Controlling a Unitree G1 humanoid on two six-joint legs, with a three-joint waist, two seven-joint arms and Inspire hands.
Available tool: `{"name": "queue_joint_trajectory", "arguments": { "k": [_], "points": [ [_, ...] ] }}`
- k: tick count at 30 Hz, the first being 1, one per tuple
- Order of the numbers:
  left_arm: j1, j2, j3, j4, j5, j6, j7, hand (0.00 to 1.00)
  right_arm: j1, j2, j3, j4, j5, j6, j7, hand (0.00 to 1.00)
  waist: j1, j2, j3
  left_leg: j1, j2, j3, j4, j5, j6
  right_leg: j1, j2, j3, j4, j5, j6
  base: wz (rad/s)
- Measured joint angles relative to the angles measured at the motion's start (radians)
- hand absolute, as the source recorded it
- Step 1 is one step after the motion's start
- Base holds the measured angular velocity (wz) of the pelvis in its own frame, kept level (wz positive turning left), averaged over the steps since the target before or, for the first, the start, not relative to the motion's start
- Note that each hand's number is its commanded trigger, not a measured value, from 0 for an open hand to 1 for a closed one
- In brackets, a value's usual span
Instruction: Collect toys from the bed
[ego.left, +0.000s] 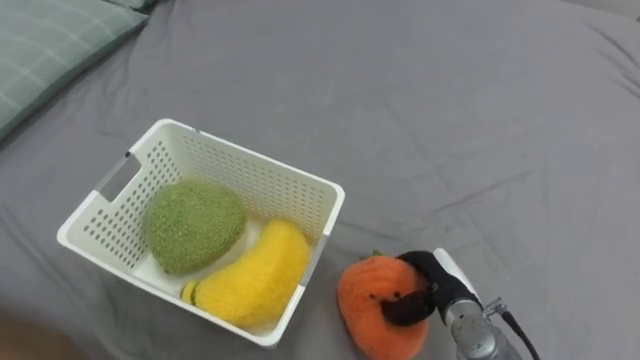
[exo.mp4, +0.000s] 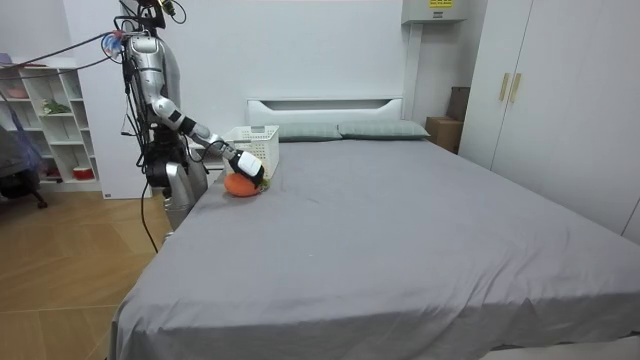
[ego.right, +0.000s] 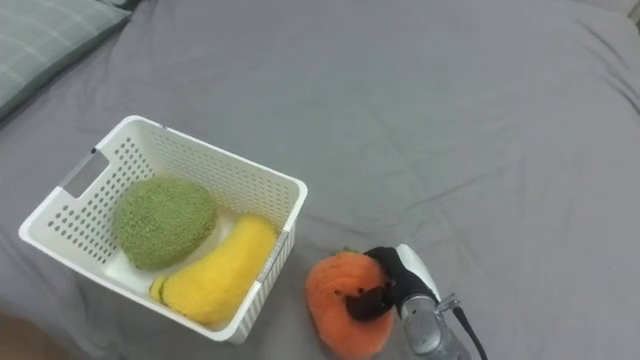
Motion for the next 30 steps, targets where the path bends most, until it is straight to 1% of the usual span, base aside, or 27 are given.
{"name": "queue_joint_trajectory", "arguments": {
  "k": [3, 5, 7, 10, 13, 15, 17, 22, 25, 28, 29, 30],
  "points": [
    [0.005, 0.000, -0.001, -0.014, 0.001, 0.001, 0.010, 0.00, -0.008, 0.001, 0.004, 0.000, 0.007, 0.000, -0.001, 1.00, 0.008, -0.001, -0.0012, -0.006, -0.001, -0.002, 0.004, 0.004, 0.000, -0.010, -0.005, -0.006, 0.000, 0.000, -0.001, 0.04],
    [0.005, 0.001, -0.001, -0.014, 0.001, 0.003, 0.010, 0.00, -0.008, 0.003, 0.005, 0.000, 0.008, 0.000, 0.000, 1.00, 0.026, -0.002, -0.0012, -0.001, -0.001, -0.001, 0.001, 0.004, 0.000, -0.008, -0.006, -0.005, 0.000, 0.000, -0.001, 0.00],
    [0.008, 0.001, 0.001, -0.014, 0.001, 0.005, 0.010, 0.00, -0.012, 0.005, 0.005, 0.000, 0.009, 0.000, 0.001, 1.00, 0.028, -0.006, -0.0010, 0.000, -0.001, -0.002, 0.000, 0.004, 0.000, -0.008, -0.006, -0.005, 0.000, 0.000, -0.001, 0.00],
    [0.009, 0.001, 0.001, -0.014, 0.000, 0.006, 0.009, 0.00, -0.016, 0.005, 0.005, 0.000, 0.008, 0.000, 0.002, 1.00, 0.027, -0.015, 0.0017, -0.001, -0.002, -0.004, -0.002, 0.004, 0.000, -0.005, -0.006, -0.006, 0.000, 0.000, 0.000, 0.00],
    [0.008, 0.002, 0.000, -0.015, -0.001, 0.004, 0.009, 0.00, -0.016, 0.006, 0.005, 0.000, 0.009, -0.004, 0.002, 1.00, 0.024, -0.029, 0.0082, -0.003, -0.003, -0.005, -0.003, 0.004, 0.000, -0.002, -0.006, -0.007, 0.000, 0.000, 0.000, 0.01],
    [0.008, 0.003, 0.000, -0.015, -0.001, 0.003, 0.009, 0.00, -0.016, 0.006, 0.005, 0.000, 0.009, -0.006, 0.002, 1.00, 0.023, -0.038, 0.0087, -0.007, -0.003, -0.008, -0.001, 0.004, 0.001, -0.002, -0.006, -0.007, 0.000, 0.000, 0.000, 0.04],
    [0.008, 0.002, 0.000, -0.017, 0.000, 0.002, 0.009, 0.00, -0.015, 0.005, 0.004, 0.000, 0.004, -0.006, 0.002, 1.00, 0.018, -0.043, 0.0072, -0.007, -0.004, -0.009, 0.002, 0.003, 0.001, -0.002, -0.006, -0.007, 0.000, 0.000, 0.000, 0.00],
    [0.010, 0.006, 0.001, -0.029, 0.004, 0.003, 0.009, 0.00, -0.004, 0.005, 0.002, -0.001, -0.002, -0.006, 0.005, 1.00, 0.010, -0.042, 0.0071, 0.010, -0.005, -0.008, 0.000, 0.003, 0.002, 0.013, -0.008, -0.004, 0.000, 0.000, 0.001, 0.00],
    [0.011, 0.007, 0.011, -0.028, 0.009, 0.002, 0.010, 0.00, -0.003, 0.001, -0.014, -0.007, -0.022, -0.016, 0.006, 1.00, -0.004, -0.039, 0.0042, 0.018, -0.004, -0.006, 0.001, 0.003, 0.002, 0.018, -0.009, -0.003, 0.000, 0.000, 0.001, -0.01],
    [0.008, 0.009, 0.023, -0.013, 0.008, -0.001, 0.012, 0.00, 0.009, -0.003, -0.041, -0.057, -0.015, -0.018, 0.009, 1.00, -0.007, -0.037, 0.0028, 0.023, -0.001, 0.006, -0.001, 0.003, 0.002, 0.016, -0.008, 0.009, 0.001, 0.001, 0.001, -0.11],
    [0.009, 0.010, 0.024, -0.007, 0.007, -0.001, 0.012, 0.00, 0.015, -0.006, -0.050, -0.085, -0.015, -0.018, 0.010, 1.00, -0.017, -0.035, 0.0023, 0.029, -0.001, 0.009, 0.002, 0.003, 0.002, 0.019, -0.008, 0.014, 0.002, 0.001, 0.001, -0.12],
    [0.012, 0.009, 0.024, -0.003, 0.007, -0.001, 0.011, 0.00, 0.027, -0.006, -0.068, -0.118, -0.012, -0.019, 0.009, 1.00, -0.026, -0.031, 0.0040, 0.039, -0.001, 0.011, 0.001, 0.002, 0.002, 0.027, -0.008, 0.017, 0.001, 0.001, 0.001, -0.06]
  ]
}}
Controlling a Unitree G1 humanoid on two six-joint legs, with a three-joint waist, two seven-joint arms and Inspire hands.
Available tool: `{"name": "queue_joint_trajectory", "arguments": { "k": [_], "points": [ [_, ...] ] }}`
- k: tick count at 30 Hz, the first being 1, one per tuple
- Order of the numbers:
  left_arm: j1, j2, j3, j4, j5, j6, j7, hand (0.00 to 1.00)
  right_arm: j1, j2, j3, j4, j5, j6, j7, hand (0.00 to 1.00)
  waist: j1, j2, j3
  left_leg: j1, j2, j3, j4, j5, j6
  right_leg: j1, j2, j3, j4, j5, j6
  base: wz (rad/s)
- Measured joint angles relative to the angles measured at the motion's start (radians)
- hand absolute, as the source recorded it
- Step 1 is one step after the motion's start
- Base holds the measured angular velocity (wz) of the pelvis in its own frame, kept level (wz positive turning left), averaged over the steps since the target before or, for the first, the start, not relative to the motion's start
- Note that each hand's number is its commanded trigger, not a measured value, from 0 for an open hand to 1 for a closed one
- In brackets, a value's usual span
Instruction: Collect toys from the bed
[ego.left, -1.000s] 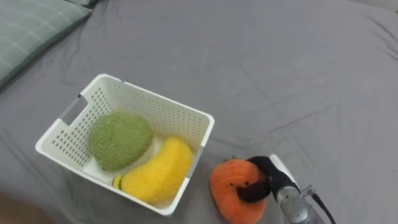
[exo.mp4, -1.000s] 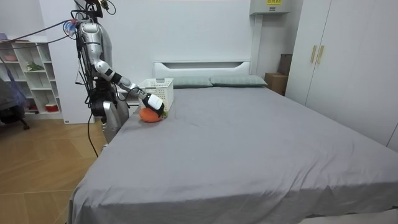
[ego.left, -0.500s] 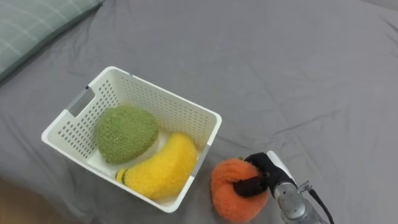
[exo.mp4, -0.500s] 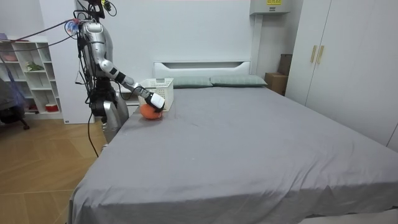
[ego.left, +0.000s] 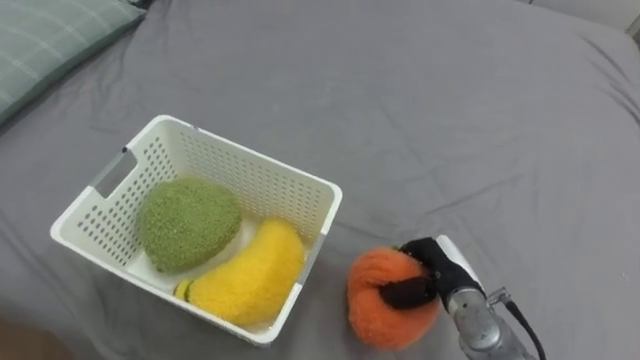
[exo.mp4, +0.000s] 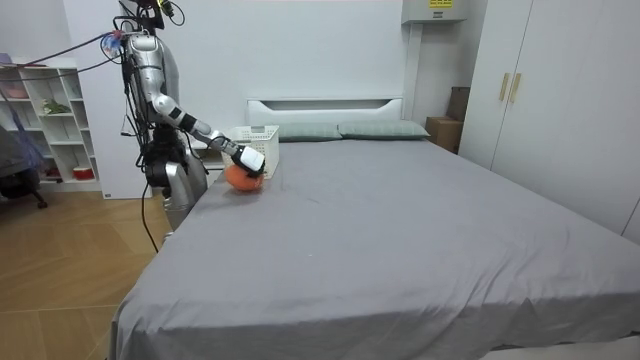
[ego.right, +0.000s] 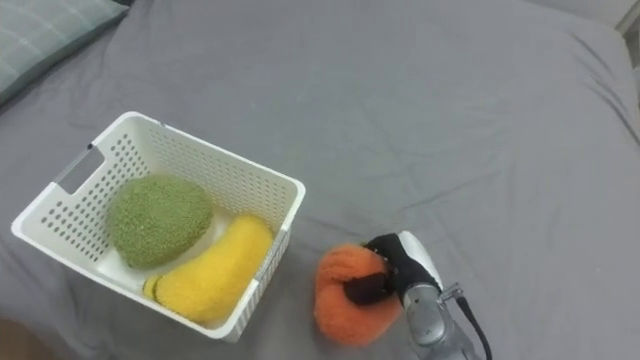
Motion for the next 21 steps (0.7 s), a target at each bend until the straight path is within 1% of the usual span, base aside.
{"name": "queue_joint_trajectory", "arguments": {
  "k": [3, 5, 6, 7, 8, 9, 10, 11, 12, 13, 14, 15, 17, 18, 19, 21],
  "points": [
    [-0.005, -0.004, 0.007, 0.008, -0.013, 0.001, -0.003, 0.00, 0.003, 0.000, -0.029, -0.012, 0.004, -0.016, -0.006, 1.00, -0.009, 0.012, -0.0055, 0.025, 0.002, 0.015, -0.010, -0.001, 0.001, 0.015, 0.000, 0.015, 0.000, 0.000, 0.001, -0.16],
    [-0.008, -0.004, 0.023, 0.009, -0.029, 0.001, -0.003, 0.00, 0.007, -0.002, -0.051, -0.019, 0.019, -0.018, -0.010, 1.00, -0.013, 0.026, -0.0107, 0.051, 0.006, 0.038, -0.024, -0.001, 0.002, 0.026, 0.002, 0.035, 0.002, 0.000, 0.001, -0.27],
    [-0.008, -0.003, 0.028, 0.009, -0.032, 0.001, -0.003, 0.00, 0.008, -0.005, -0.052, -0.027, 0.023, -0.018, -0.010, 1.00, -0.015, 0.028, -0.0118, 0.055, 0.007, 0.043, -0.026, -0.002, 0.002, 0.027, 0.002, 0.037, 0.002, 0.000, 0.001, -0.21],
    [-0.007, -0.003, 0.041, 0.009, -0.033, 0.000, -0.003, 0.00, 0.014, -0.010, -0.056, -0.052, 0.023, -0.018, -0.010, 1.00, -0.031, 0.033, -0.0102, 0.063, 0.008, 0.045, -0.034, -0.002, 0.002, 0.035, 0.002, 0.040, 0.002, 0.000, 0.001, -0.12],
    [-0.010, -0.003, 0.053, 0.007, -0.032, 0.000, -0.003, 0.00, 0.020, -0.011, -0.064, -0.084, 0.023, -0.018, -0.009, 1.00, -0.039, 0.035, -0.0122, 0.065, 0.009, 0.049, -0.035, -0.002, 0.002, 0.035, 0.003, 0.044, 0.002, 0.000, 0.001, -0.09],
    [-0.012, -0.004, 0.059, 0.007, -0.031, 0.000, -0.003, 0.00, 0.021, -0.011, -0.071, -0.103, 0.023, -0.018, -0.008, 1.00, -0.044, 0.036, -0.0126, 0.065, 0.010, 0.052, -0.036, -0.002, 0.002, 0.035, 0.004, 0.048, 0.002, 0.000, 0.001, -0.10],
    [-0.015, -0.004, 0.062, 0.007, -0.033, 0.000, -0.004, 0.00, 0.026, -0.011, -0.088, -0.142, 0.027, -0.018, -0.009, 1.00, -0.060, 0.037, -0.0127, 0.066, 0.010, 0.054, -0.036, -0.002, 0.002, 0.034, 0.004, 0.051, 0.003, 0.000, 0.001, -0.09],
    [-0.021, -0.005, 0.061, 0.007, -0.041, -0.001, -0.004, 0.00, 0.030, -0.016, -0.101, -0.179, 0.036, -0.018, -0.011, 1.00, -0.067, 0.035, -0.0135, 0.067, 0.010, 0.057, -0.036, -0.002, 0.002, 0.034, 0.004, 0.055, 0.003, 0.000, 0.001, -0.07],
    [-0.024, -0.006, 0.061, 0.008, -0.048, -0.002, -0.004, 0.00, 0.033, -0.020, -0.105, -0.198, 0.039, -0.018, -0.012, 1.00, -0.068, 0.034, -0.0139, 0.068, 0.010, 0.059, -0.037, -0.002, 0.002, 0.033, 0.005, 0.058, 0.003, 0.000, 0.001, -0.10],
    [-0.031, -0.007, 0.061, 0.008, -0.053, -0.004, -0.004, 0.00, 0.044, -0.027, -0.115, -0.237, 0.040, -0.018, -0.012, 1.00, -0.069, 0.031, -0.0155, 0.071, 0.011, 0.064, -0.038, -0.002, 0.002, 0.032, 0.006, 0.063, 0.003, 0.000, 0.001, -0.12],
    [-0.035, -0.008, 0.061, 0.008, -0.053, -0.010, -0.004, 0.00, 0.048, -0.030, -0.122, -0.262, 0.039, -0.019, -0.012, 1.00, -0.071, 0.027, -0.0154, 0.078, 0.011, 0.068, -0.038, -0.002, 0.002, 0.035, 0.006, 0.066, 0.003, 0.000, 0.001, -0.14],
    [-0.037, -0.008, 0.061, 0.007, -0.052, -0.018, -0.003, 0.00, 0.054, -0.030, -0.134, -0.286, 0.030, -0.019, -0.013, 1.00, -0.082, 0.021, -0.0157, 0.084, 0.011, 0.072, -0.041, -0.002, 0.002, 0.037, 0.008, 0.074, 0.003, 0.000, 0.001, -0.09],
    [-0.036, -0.008, 0.061, 0.007, -0.052, -0.025, -0.003, 0.00, 0.063, -0.030, -0.143, -0.325, 0.018, -0.019, -0.013, 1.00, -0.090, 0.016, -0.0173, 0.086, 0.011, 0.073, -0.043, -0.002, 0.002, 0.037, 0.010, 0.077, 0.002, 0.000, 0.002, -0.05],
    [-0.037, -0.008, 0.061, 0.010, -0.052, -0.026, -0.003, 0.00, 0.063, -0.030, -0.146, -0.334, 0.017, -0.020, -0.013, 1.00, -0.090, 0.016, -0.0170, 0.087, 0.011, 0.075, -0.044, -0.002, 0.002, 0.038, 0.012, 0.079, 0.002, 0.001, 0.002, -0.09],
    [-0.037, -0.009, 0.061, 0.020, -0.052, -0.029, -0.003, 0.00, 0.063, -0.030, -0.154, -0.350, 0.017, -0.020, -0.013, 1.00, -0.093, 0.016, -0.0155, 0.093, 0.011, 0.078, -0.047, -0.002, 0.002, 0.040, 0.016, 0.087, 0.001, 0.002, 0.003, -0.10],
    [-0.042, -0.009, 0.061, 0.037, -0.052, -0.036, -0.003, 0.00, 0.066, -0.030, -0.173, -0.370, 0.023, -0.020, -0.013, 1.00, -0.099, 0.019, -0.0122, 0.103, 0.011, 0.078, -0.052, -0.003, 0.003, 0.052, 0.016, 0.090, 0.000, 0.002, 0.003, -0.06]
  ]
}}
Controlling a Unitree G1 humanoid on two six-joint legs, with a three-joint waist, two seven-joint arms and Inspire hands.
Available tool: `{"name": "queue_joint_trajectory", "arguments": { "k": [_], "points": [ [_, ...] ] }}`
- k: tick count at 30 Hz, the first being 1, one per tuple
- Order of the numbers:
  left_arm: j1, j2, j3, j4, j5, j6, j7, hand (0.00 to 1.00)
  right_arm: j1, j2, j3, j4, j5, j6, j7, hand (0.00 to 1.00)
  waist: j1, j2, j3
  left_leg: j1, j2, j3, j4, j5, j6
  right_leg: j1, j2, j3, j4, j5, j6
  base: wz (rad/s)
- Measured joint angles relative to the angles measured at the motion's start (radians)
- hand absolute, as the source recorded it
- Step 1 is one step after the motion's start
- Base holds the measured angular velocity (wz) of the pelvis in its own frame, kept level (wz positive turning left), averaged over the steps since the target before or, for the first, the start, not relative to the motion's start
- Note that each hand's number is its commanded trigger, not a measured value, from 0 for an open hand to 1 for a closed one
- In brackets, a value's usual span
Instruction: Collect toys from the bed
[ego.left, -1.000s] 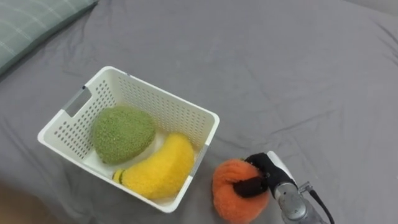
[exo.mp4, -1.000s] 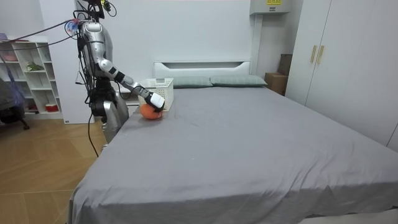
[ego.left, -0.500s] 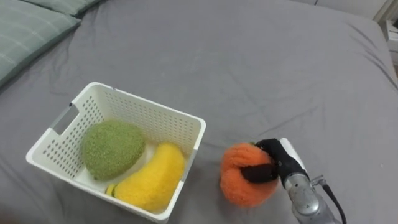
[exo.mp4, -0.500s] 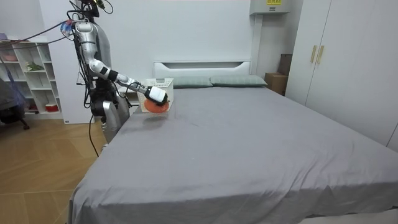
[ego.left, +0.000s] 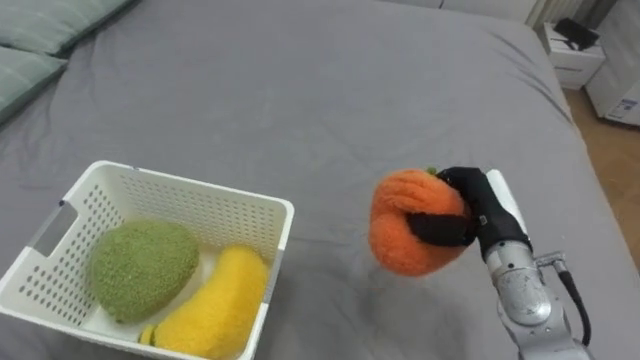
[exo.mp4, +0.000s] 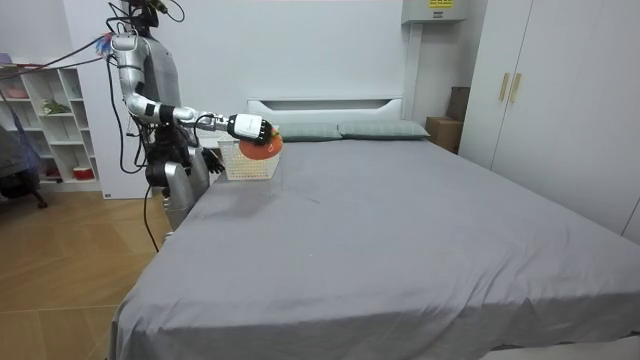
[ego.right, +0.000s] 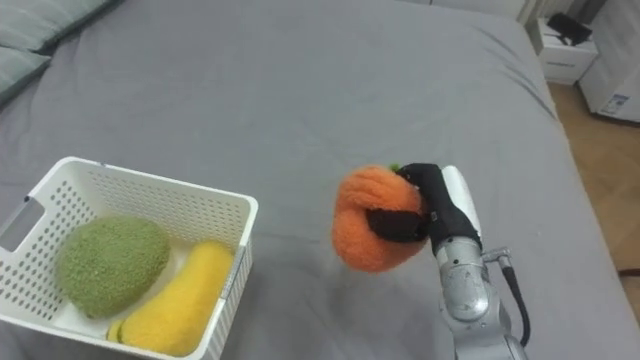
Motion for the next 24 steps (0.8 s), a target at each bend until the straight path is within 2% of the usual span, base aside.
{"name": "queue_joint_trajectory", "arguments": {
  "k": [6, 12, 16, 19, 21, 24],
  "points": [
    [0.000, 0.000, 0.001, 0.011, 0.000, -0.003, -0.003, 0.00, 0.000, -0.005, -0.051, -0.167, 0.034, -0.001, 0.000, 1.00, 0.000, 0.002, 0.0012, 0.011, 0.001, 0.002, -0.003, -0.002, 0.000, 0.003, 0.001, 0.003, 0.000, 0.000, 0.000, -0.01],
    [0.001, 0.000, 0.001, 0.027, 0.003, -0.003, -0.001, 0.00, 0.000, -0.005, -0.050, -0.227, 0.035, 0.000, 0.012, 1.00, 0.014, 0.005, 0.0026, 0.013, 0.001, 0.006, -0.005, -0.002, 0.000, 0.002, 0.000, 0.004, 0.002, 0.000, 0.000, -0.01],
    [0.006, 0.000, 0.006, 0.040, 0.007, -0.002, -0.003, 0.00, -0.010, -0.006, -0.035, -0.296, 0.015, 0.003, 0.020, 1.00, 0.020, 0.004, 0.0019, 0.005, 0.001, 0.005, -0.004, -0.002, 0.000, 0.001, 0.001, 0.001, 0.002, 0.000, 0.000, 0.00],
    [-0.002, 0.000, 0.006, 0.073, 0.014, 0.000, -0.009, 0.00, -0.013, -0.005, -0.028, -0.364, 0.001, 0.003, 0.032, 1.00, 0.038, 0.004, 0.0020, 0.004, 0.001, 0.004, -0.004, -0.002, 0.000, 0.001, 0.001, -0.002, 0.001, 0.000, 0.000, 0.01],
    [-0.004, 0.000, 0.004, 0.074, 0.012, -0.001, -0.009, 0.00, -0.036, -0.004, -0.018, -0.385, -0.014, 0.003, 0.041, 1.00, 0.040, 0.004, 0.0019, -0.002, 0.001, -0.003, 0.000, -0.002, 0.000, -0.002, 0.000, -0.004, 0.001, 0.000, 0.000, 0.08],
    [-0.007, 0.002, -0.004, 0.071, 0.016, 0.000, -0.008, 0.00, -0.077, -0.006, 0.028, -0.424, -0.022, 0.004, 0.040, 1.00, 0.061, 0.004, 0.0019, -0.007, 0.001, -0.008, -0.001, -0.002, 0.000, -0.003, -0.001, -0.008, 0.001, 0.000, 0.000, 0.05]
  ]
}}
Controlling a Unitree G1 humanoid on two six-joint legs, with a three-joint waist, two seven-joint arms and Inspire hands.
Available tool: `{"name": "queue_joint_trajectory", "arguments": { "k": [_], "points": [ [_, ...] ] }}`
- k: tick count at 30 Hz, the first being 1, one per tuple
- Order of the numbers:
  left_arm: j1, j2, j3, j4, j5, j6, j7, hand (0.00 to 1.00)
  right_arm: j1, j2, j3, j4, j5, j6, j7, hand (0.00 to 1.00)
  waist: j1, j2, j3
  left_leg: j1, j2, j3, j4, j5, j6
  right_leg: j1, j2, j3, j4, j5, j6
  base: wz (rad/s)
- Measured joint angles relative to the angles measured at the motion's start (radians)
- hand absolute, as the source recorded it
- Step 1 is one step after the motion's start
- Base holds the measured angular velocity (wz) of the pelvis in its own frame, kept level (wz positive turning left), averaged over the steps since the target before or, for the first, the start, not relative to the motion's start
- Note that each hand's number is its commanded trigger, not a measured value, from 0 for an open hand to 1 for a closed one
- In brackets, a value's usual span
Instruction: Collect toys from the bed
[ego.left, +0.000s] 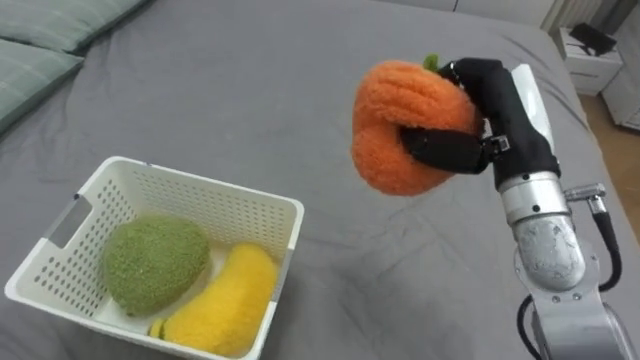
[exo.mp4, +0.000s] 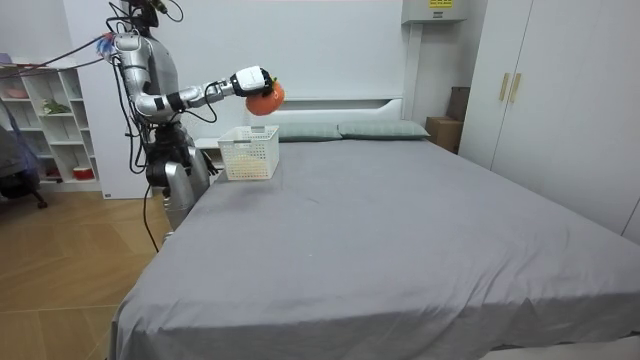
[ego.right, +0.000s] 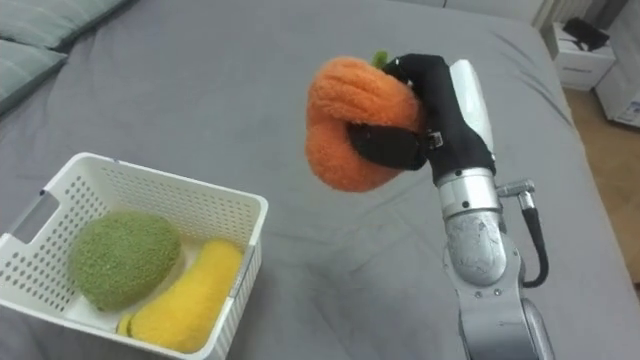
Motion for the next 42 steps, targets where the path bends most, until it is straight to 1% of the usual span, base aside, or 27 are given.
{"name": "queue_joint_trajectory", "arguments": {
  "k": [3, 4, 5, 7, 8, 10, 12, 13, 15, 16, 17, 19, 20, 23, 24, 26, 27, 29, 30, 31, 32, 33, 34, 36, 38, 40, 42],
  "points": [
    [-0.011, 0.000, 0.001, -0.009, 0.008, 0.001, 0.000, 0.00, -0.054, 0.001, 0.052, -0.004, -0.001, 0.000, 0.002, 1.00, 0.011, -0.003, -0.0022, -0.006, -0.002, -0.013, 0.004, 0.000, 0.000, 0.002, 0.000, -0.009, 0.000, 0.000, 0.000, 0.13],
    [-0.012, 0.001, 0.001, -0.009, 0.009, 0.002, 0.000, 0.00, -0.068, 0.002, 0.069, -0.005, -0.005, 0.000, 0.008, 1.00, 0.021, -0.004, -0.0028, -0.006, -0.002, -0.018, 0.004, 0.000, 0.000, 0.004, -0.001, -0.015, 0.000, 0.000, 0.000, 0.11],
    [-0.016, 0.001, 0.002, -0.009, 0.015, 0.003, 0.000, 0.00, -0.073, 0.001, 0.079, -0.007, -0.005, 0.000, 0.012, 1.00, 0.033, -0.007, -0.0049, -0.007, -0.002, -0.020, 0.004, 0.000, 0.000, 0.004, -0.005, -0.018, 0.000, 0.000, 0.000, 0.10],
    [-0.018, 0.002, 0.002, -0.009, 0.015, 0.012, 0.000, 0.00, -0.084, 0.001, 0.101, -0.007, -0.007, 0.009, 0.028, 1.00, 0.047, -0.008, -0.0050, -0.009, -0.003, -0.024, 0.005, 0.000, 0.000, 0.004, -0.006, -0.020, 0.000, 0.000, 0.000, 0.05],
    [-0.019, 0.001, 0.001, -0.009, 0.017, 0.016, 0.000, 0.00, -0.088, 0.003, 0.111, -0.007, -0.006, 0.011, 0.040, 1.00, 0.064, -0.009, -0.0054, -0.011, -0.003, -0.024, 0.005, 0.000, 0.000, 0.002, -0.007, -0.023, 0.000, 0.000, 0.000, 0.04],
    [-0.018, 0.002, 0.001, -0.009, 0.017, 0.019, 0.000, 0.00, -0.095, 0.003, 0.133, -0.007, -0.005, 0.016, 0.045, 1.00, 0.076, -0.009, -0.0056, -0.012, -0.004, -0.029, 0.006, 0.000, 0.000, 0.002, -0.008, -0.031, -0.001, 0.000, 0.000, 0.06],
    [-0.021, 0.007, 0.001, -0.008, 0.017, 0.020, 0.000, 0.00, -0.099, 0.006, 0.160, -0.007, -0.007, 0.020, 0.047, 1.00, 0.092, -0.008, -0.0049, -0.016, -0.005, -0.041, 0.011, 0.000, 0.000, 0.005, -0.010, -0.049, -0.001, 0.000, 0.000, 0.16],
    [-0.021, 0.008, 0.001, -0.008, 0.017, 0.021, -0.001, 0.00, -0.100, 0.006, 0.170, -0.006, -0.008, 0.020, 0.049, 1.00, 0.095, -0.009, -0.0049, -0.018, -0.006, -0.044, 0.013, 0.000, 0.000, 0.004, -0.010, -0.050, -0.001, 0.000, 0.000, 0.13],
    [-0.020, 0.012, -0.005, -0.008, 0.016, 0.026, -0.001, 0.00, -0.109, 0.005, 0.193, -0.006, -0.011, 0.021, 0.062, 1.00, 0.112, -0.012, -0.0021, -0.021, -0.006, -0.046, 0.014, 0.000, 0.000, 0.004, -0.011, -0.050, 0.000, 0.000, 0.000, 0.06],
    [-0.018, 0.016, -0.020, -0.008, 0.015, 0.034, -0.001, 0.00, -0.115, 0.004, 0.209, -0.003, -0.010, 0.023, 0.068, 1.00, 0.116, -0.008, 0.0015, -0.023, -0.007, -0.049, 0.016, 0.000, 0.000, 0.004, -0.011, -0.052, 0.000, 0.000, 0.000, 0.08],
    [-0.013, 0.017, -0.024, -0.008, 0.014, 0.039, -0.001, 0.00, -0.126, 0.005, 0.227, -0.002, -0.010, 0.031, 0.076, 1.00, 0.117, -0.011, 0.0020, -0.026, -0.007, -0.052, 0.018, 0.000, 0.000, 0.005, -0.012, -0.058, 0.000, 0.000, 0.001, 0.09],
    [-0.006, 0.021, -0.034, -0.008, 0.013, 0.044, -0.002, 0.00, -0.141, 0.011, 0.257, 0.022, -0.004, 0.033, 0.078, 1.00, 0.123, -0.013, 0.0069, -0.026, -0.007, -0.053, 0.019, 0.000, 0.000, 0.006, -0.012, -0.063, 0.000, 0.000, 0.001, 0.04],
    [-0.005, 0.023, -0.040, -0.008, 0.014, 0.044, -0.002, 0.00, -0.149, 0.013, 0.276, 0.052, -0.005, 0.033, 0.079, 1.00, 0.138, -0.017, 0.0086, -0.027, -0.007, -0.053, 0.019, 0.000, 0.000, 0.005, -0.012, -0.064, -0.001, 0.000, 0.001, 0.00],
    [-0.010, 0.022, -0.044, -0.009, 0.014, 0.044, -0.001, 0.00, -0.158, 0.016, 0.309, 0.113, 0.001, 0.045, 0.099, 1.00, 0.149, -0.031, 0.0141, -0.035, -0.010, -0.064, 0.020, 0.000, 0.000, 0.001, -0.014, -0.074, -0.001, 0.000, 0.001, 0.08],
    [-0.009, 0.020, -0.044, -0.009, 0.015, 0.047, -0.001, 0.00, -0.158, 0.017, 0.316, 0.133, 0.006, 0.047, 0.108, 1.00, 0.155, -0.034, 0.0134, -0.039, -0.013, -0.076, 0.021, 0.000, 0.001, 0.001, -0.015, -0.078, -0.002, -0.001, 0.001, 0.17],
    [-0.008, 0.017, -0.044, -0.015, 0.015, 0.057, -0.001, 0.00, -0.161, 0.017, 0.318, 0.163, 0.021, 0.055, 0.119, 1.00, 0.166, -0.035, 0.0125, -0.040, -0.015, -0.080, 0.022, 0.001, 0.001, 0.001, -0.013, -0.081, -0.002, -0.001, 0.001, 0.09],
    [-0.005, 0.017, -0.043, -0.015, 0.015, 0.058, -0.001, 0.00, -0.164, 0.017, 0.318, 0.175, 0.025, 0.057, 0.122, 0.90, 0.169, -0.036, 0.0118, -0.040, -0.016, -0.080, 0.022, 0.001, 0.002, 0.001, -0.013, -0.081, -0.002, -0.001, 0.001, 0.04],
    [0.004, 0.017, -0.038, -0.015, 0.016, 0.060, 0.000, 0.00, -0.173, 0.016, 0.317, 0.218, 0.030, 0.062, 0.127, 0.63, 0.180, -0.037, 0.0113, -0.041, -0.018, -0.089, 0.026, 0.002, 0.003, 0.005, -0.014, -0.090, -0.003, -0.001, 0.002, 0.10],
    [0.005, 0.017, -0.038, -0.015, 0.016, 0.060, 0.000, 0.00, -0.174, 0.015, 0.317, 0.223, 0.030, 0.063, 0.127, 0.62, 0.181, -0.037, 0.0111, -0.044, -0.019, -0.091, 0.027, 0.002, 0.003, 0.004, -0.015, -0.098, -0.003, -0.001, 0.002, 0.20],
    [0.005, 0.017, -0.038, -0.015, 0.017, 0.062, -0.001, 0.00, -0.176, 0.012, 0.315, 0.234, 0.030, 0.064, 0.126, 0.54, 0.179, -0.042, 0.0090, -0.048, -0.021, -0.102, 0.034, 0.002, 0.003, 0.004, -0.016, -0.108, -0.004, -0.002, 0.003, 0.19],
    [0.007, 0.019, -0.038, -0.018, 0.017, 0.063, -0.001, 0.00, -0.183, 0.009, 0.316, 0.255, 0.031, 0.063, 0.123, 0.34, 0.182, -0.044, 0.0088, -0.049, -0.022, -0.105, 0.034, 0.003, 0.004, 0.004, -0.016, -0.114, -0.004, -0.002, 0.003, 0.16],
    [0.010, 0.020, -0.038, -0.021, 0.017, 0.063, -0.001, 0.00, -0.185, 0.007, 0.316, 0.267, 0.031, 0.063, 0.120, 0.19, 0.184, -0.043, 0.0089, -0.049, -0.022, -0.106, 0.035, 0.003, 0.004, 0.005, -0.015, -0.114, -0.004, -0.002, 0.003, 0.07],
    [0.014, 0.023, -0.037, -0.025, 0.017, 0.064, 0.000, 0.00, -0.185, 0.004, 0.316, 0.290, 0.030, 0.063, 0.107, 0.01, 0.189, -0.046, 0.0076, -0.049, -0.022, -0.108, 0.035, 0.003, 0.003, 0.006, -0.015, -0.116, -0.005, -0.002, 0.003, 0.06],
    [0.018, 0.027, -0.030, -0.025, 0.015, 0.064, 0.001, 0.00, -0.185, -0.002, 0.314, 0.330, 0.031, 0.063, 0.092, 0.00, 0.191, -0.054, 0.0098, -0.056, -0.024, -0.118, 0.039, 0.003, 0.003, 0.006, -0.016, -0.124, -0.005, -0.002, 0.004, 0.11],
    [0.022, 0.027, -0.018, -0.025, 0.015, 0.063, 0.002, 0.00, -0.185, -0.003, 0.308, 0.364, 0.031, 0.063, 0.084, 0.00, 0.191, -0.062, 0.0085, -0.065, -0.029, -0.131, 0.041, 0.004, 0.003, 0.006, -0.020, -0.132, -0.004, -0.004, 0.006, 0.18],
    [0.024, 0.027, -0.017, -0.032, 0.016, 0.063, 0.003, 0.00, -0.185, -0.003, 0.294, 0.392, 0.031, 0.063, 0.084, 0.00, 0.195, -0.069, 0.0113, -0.067, -0.032, -0.135, 0.042, 0.007, 0.004, 0.006, -0.022, -0.133, -0.004, -0.006, 0.008, 0.13],
    [0.034, 0.027, -0.016, -0.047, 0.016, 0.062, 0.005, 0.00, -0.185, -0.003, 0.291, 0.418, 0.031, 0.063, 0.078, 0.00, 0.195, -0.073, 0.0114, -0.068, -0.035, -0.139, 0.042, 0.009, 0.006, 0.006, -0.024, -0.134, -0.003, -0.006, 0.010, 0.07]
  ]
}}
